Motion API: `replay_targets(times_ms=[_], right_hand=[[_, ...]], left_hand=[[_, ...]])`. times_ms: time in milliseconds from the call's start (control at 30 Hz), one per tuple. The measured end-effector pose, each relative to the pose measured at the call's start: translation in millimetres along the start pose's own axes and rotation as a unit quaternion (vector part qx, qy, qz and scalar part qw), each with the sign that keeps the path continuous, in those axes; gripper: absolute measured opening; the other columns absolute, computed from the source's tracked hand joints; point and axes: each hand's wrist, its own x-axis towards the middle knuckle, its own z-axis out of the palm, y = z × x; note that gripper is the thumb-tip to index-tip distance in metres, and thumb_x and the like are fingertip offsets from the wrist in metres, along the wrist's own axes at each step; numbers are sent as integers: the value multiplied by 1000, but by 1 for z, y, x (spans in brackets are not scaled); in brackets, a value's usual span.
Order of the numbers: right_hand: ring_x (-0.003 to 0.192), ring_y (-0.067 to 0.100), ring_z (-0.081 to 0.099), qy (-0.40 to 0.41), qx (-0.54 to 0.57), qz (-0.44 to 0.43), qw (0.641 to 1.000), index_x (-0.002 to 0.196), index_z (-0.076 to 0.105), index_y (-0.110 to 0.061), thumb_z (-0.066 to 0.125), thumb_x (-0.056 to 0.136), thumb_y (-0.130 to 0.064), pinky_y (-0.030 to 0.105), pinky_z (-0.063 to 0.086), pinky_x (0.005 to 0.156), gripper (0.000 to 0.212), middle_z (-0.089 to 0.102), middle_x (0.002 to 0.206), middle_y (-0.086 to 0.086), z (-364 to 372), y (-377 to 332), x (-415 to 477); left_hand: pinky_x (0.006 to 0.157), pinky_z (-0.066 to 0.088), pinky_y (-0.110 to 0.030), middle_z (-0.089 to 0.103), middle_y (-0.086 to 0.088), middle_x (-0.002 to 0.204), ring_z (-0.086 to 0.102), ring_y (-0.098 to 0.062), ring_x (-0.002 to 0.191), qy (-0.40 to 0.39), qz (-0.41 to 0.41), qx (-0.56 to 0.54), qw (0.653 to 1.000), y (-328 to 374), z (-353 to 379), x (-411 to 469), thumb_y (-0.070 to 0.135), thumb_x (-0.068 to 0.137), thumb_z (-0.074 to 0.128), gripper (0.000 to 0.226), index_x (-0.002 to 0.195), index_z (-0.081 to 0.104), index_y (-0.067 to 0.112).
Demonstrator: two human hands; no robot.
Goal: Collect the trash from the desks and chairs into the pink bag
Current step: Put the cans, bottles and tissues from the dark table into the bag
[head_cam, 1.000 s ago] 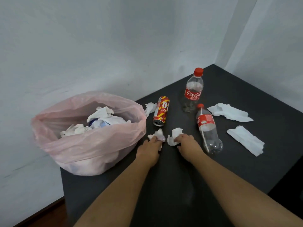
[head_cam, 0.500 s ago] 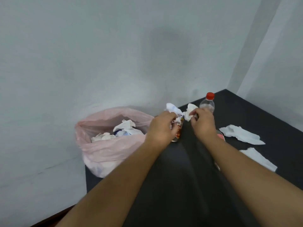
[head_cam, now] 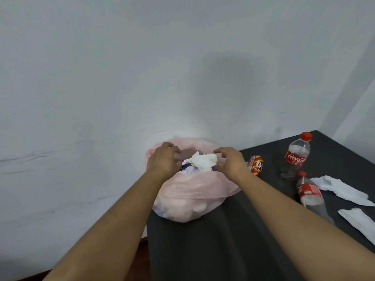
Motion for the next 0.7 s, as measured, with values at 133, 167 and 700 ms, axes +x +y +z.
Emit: replay_targets(times_ms=[133, 167, 700], right_hand=[[98, 15, 59, 104, 17, 10, 994, 113, 65, -12, 54, 90, -5, 22, 44, 88, 27, 57, 122, 7, -17, 1, -2], [91, 13, 57, 136, 26, 16, 990, 110, 66, -11, 52, 90, -5, 19, 42, 85, 25, 58, 119, 8, -22, 5, -2], [140, 34, 27, -83, -90, 139, 983, 142, 37, -37, 51, 95, -30, 47, 32, 112, 50, 13, 159, 2, -6, 169, 46]], left_hand=[[90, 47, -34, 46, 7, 136, 43, -16, 125, 4, 45, -13, 999, 8, -4, 4, 23, 85, 60, 31, 116, 63, 26], [89, 47, -34, 47, 7, 134, 43, -16, 123, 0, 58, -17, 998, 14, -3, 6, 24, 85, 60, 31, 115, 63, 26], [96, 42, -29, 47, -8, 133, 51, -22, 117, -134, 99, -47, 985, 187, 133, 103, 16, 90, 60, 44, 132, 48, 13]])
